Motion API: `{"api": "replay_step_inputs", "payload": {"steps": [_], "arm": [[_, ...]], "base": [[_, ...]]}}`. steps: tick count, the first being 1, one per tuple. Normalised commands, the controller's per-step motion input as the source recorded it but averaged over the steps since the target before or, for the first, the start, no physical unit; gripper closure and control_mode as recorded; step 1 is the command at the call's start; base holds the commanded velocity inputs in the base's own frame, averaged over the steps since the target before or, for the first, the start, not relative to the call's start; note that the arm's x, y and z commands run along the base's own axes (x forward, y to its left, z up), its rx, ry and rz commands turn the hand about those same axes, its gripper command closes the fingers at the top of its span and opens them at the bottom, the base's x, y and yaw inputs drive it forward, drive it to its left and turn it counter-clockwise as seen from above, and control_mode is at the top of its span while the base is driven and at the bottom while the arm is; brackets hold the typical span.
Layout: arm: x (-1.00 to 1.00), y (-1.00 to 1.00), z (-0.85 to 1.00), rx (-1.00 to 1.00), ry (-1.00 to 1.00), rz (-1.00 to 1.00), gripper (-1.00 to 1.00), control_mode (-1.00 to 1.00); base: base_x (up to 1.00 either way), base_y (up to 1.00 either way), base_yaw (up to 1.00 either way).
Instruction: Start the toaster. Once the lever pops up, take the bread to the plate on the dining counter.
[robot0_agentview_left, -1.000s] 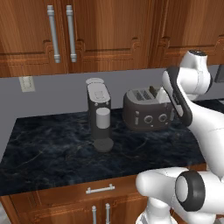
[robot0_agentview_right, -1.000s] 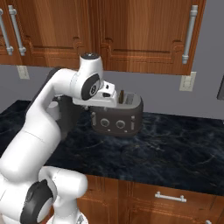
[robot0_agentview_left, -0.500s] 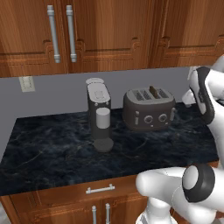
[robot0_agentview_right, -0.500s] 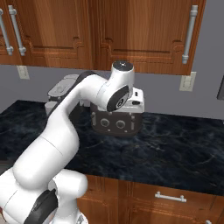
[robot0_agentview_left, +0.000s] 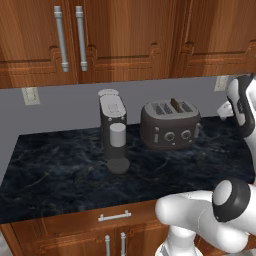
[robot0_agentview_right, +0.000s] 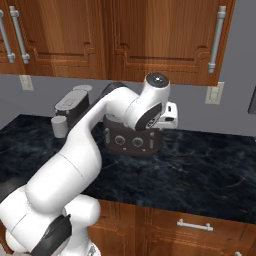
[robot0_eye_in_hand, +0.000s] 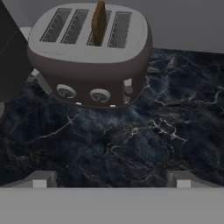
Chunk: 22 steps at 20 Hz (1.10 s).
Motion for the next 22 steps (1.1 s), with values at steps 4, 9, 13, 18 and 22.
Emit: {"api": "replay_step_inputs", "payload": {"steps": [4,9,13,18,22], "arm": [[0.17,0.03,-0.05,0.00,-0.15,0.00,-1.00,-1.00],[0.14,0.13,-0.11,0.00,-0.15,0.00,-1.00,-1.00],[0.12,0.18,-0.18,0.00,-0.05,0.00,-1.00,-1.00],[0.05,0.13,-0.14,0.00,0.00,0.00,-1.00,-1.00],[0.08,0.08,-0.09,0.00,0.00,0.00,-1.00,-1.00]], "base": [[0.00,0.00,0.00],[0.00,0.00,0.00],[0.00,0.00,0.00],[0.00,0.00,0.00],[0.00,0.00,0.00]]}}
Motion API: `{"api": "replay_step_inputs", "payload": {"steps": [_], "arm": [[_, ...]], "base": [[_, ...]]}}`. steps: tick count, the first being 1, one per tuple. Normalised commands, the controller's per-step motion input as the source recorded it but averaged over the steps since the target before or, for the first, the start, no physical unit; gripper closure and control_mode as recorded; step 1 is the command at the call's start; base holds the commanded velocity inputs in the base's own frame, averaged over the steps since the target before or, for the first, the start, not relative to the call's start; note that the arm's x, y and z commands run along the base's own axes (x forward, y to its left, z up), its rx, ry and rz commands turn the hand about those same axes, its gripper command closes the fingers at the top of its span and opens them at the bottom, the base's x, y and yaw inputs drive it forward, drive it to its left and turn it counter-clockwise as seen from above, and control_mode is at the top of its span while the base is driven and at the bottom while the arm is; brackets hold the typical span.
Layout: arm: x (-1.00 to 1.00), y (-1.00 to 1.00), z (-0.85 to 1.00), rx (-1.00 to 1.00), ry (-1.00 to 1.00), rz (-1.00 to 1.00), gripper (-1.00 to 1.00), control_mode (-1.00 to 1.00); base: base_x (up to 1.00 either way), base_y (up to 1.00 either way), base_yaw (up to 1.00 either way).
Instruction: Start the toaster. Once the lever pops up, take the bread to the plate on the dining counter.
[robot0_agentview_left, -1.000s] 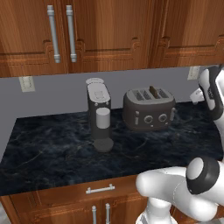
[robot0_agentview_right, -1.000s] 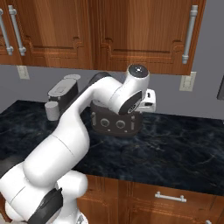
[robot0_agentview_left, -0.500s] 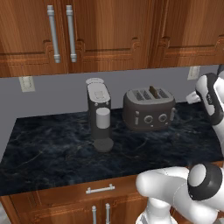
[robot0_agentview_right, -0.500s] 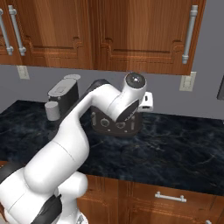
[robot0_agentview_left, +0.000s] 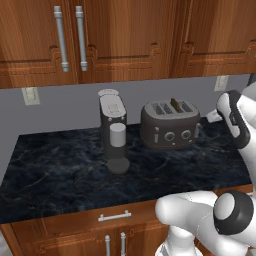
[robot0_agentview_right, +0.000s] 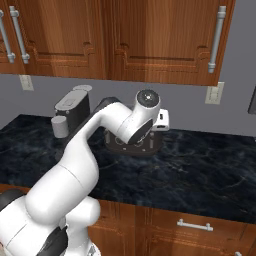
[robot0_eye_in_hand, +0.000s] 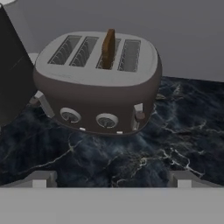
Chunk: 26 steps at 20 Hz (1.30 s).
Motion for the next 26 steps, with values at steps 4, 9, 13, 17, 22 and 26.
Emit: {"api": "replay_step_inputs", "payload": {"steps": [4,9,13,17,22,26], "arm": [[0.01,0.03,-0.01,0.00,0.00,0.00,-1.00,-1.00],[0.00,0.00,0.00,0.00,0.00,0.00,-1.00,-1.00],[0.00,0.00,0.00,0.00,0.00,0.00,-1.00,-1.00],[0.00,0.00,0.00,0.00,0.00,0.00,-1.00,-1.00],[0.00,0.00,0.00,0.00,0.00,0.00,-1.00,-1.00],[0.00,0.00,0.00,0.00,0.00,0.00,-1.00,-1.00]], "base": [[0.00,0.00,0.00],[0.00,0.00,0.00],[0.00,0.00,0.00],[0.00,0.00,0.00],[0.00,0.00,0.00],[0.00,0.00,0.00]]}}
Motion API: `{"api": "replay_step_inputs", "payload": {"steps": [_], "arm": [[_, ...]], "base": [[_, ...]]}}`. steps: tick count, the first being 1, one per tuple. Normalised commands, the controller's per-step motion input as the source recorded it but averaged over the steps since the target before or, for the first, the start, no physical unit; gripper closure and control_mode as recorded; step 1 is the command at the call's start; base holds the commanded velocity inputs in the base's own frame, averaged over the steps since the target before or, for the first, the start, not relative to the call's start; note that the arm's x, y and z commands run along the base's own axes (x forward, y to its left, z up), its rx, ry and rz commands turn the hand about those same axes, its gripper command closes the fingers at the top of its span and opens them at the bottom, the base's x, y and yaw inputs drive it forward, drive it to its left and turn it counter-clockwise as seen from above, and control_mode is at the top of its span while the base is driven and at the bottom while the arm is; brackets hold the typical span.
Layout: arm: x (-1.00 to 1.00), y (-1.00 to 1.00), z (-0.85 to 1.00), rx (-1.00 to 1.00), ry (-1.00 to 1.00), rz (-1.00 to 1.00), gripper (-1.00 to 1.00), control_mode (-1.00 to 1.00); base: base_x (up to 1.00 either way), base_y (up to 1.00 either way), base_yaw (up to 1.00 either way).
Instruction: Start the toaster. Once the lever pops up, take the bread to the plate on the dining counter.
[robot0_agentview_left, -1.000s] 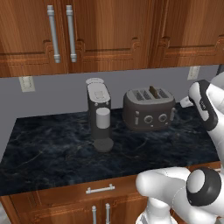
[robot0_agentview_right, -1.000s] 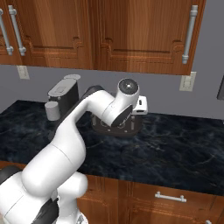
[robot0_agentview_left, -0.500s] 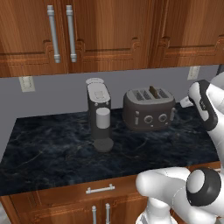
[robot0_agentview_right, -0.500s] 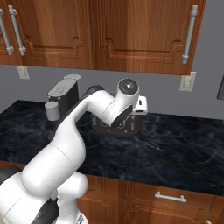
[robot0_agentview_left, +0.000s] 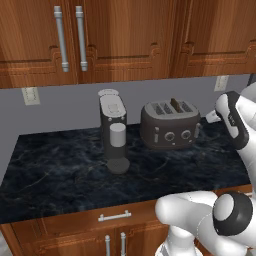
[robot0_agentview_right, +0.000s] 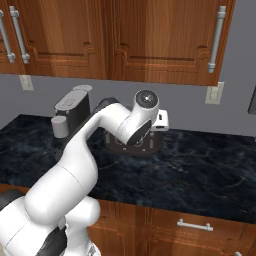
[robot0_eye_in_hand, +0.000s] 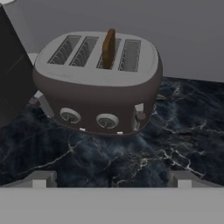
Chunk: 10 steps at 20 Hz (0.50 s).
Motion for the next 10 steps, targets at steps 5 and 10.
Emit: {"api": "replay_step_inputs", "payload": {"steps": [5,10], "arm": [[0.25,0.00,-0.06,0.00,0.00,0.00,-1.00,-1.00],[0.30,0.00,-0.09,0.00,0.00,0.00,-1.00,-1.00]], "base": [[0.00,0.00,0.00],[0.00,0.00,0.00]]}}
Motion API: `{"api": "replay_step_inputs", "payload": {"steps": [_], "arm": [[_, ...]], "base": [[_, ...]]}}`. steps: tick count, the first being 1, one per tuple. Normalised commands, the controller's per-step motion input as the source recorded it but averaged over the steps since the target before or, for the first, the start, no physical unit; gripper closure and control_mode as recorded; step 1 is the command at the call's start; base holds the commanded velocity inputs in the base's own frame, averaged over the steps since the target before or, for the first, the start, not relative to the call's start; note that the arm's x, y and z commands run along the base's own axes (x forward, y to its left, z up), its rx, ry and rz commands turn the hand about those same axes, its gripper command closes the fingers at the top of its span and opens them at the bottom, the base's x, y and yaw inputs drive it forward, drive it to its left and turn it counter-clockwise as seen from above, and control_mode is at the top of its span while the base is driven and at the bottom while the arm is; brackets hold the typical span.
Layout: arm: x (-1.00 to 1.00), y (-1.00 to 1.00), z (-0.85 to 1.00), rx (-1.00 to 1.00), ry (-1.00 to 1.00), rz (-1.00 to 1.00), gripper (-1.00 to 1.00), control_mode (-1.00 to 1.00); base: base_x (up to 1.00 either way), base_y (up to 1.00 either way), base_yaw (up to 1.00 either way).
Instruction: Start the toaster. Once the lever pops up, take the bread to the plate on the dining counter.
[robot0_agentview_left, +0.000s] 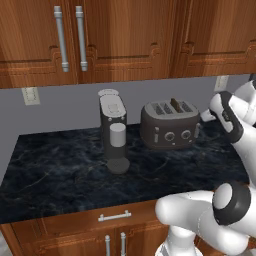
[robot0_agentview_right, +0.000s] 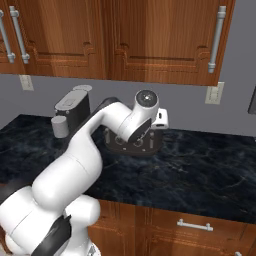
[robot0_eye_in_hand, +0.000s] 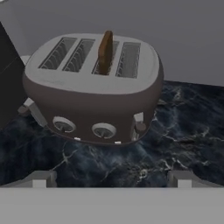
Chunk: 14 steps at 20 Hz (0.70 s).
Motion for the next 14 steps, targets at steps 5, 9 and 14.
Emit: {"api": "replay_step_inputs", "payload": {"steps": [5,9,14], "arm": [[0.24,0.00,-0.13,0.00,0.00,0.00,-1.00,-1.00],[0.24,0.00,-0.22,0.00,0.00,0.00,-1.00,-1.00],[0.19,0.00,-0.28,0.00,0.00,0.00,-1.00,-1.00]], "base": [[0.00,0.00,0.00],[0.00,0.00,0.00],[0.00,0.00,0.00]]}}
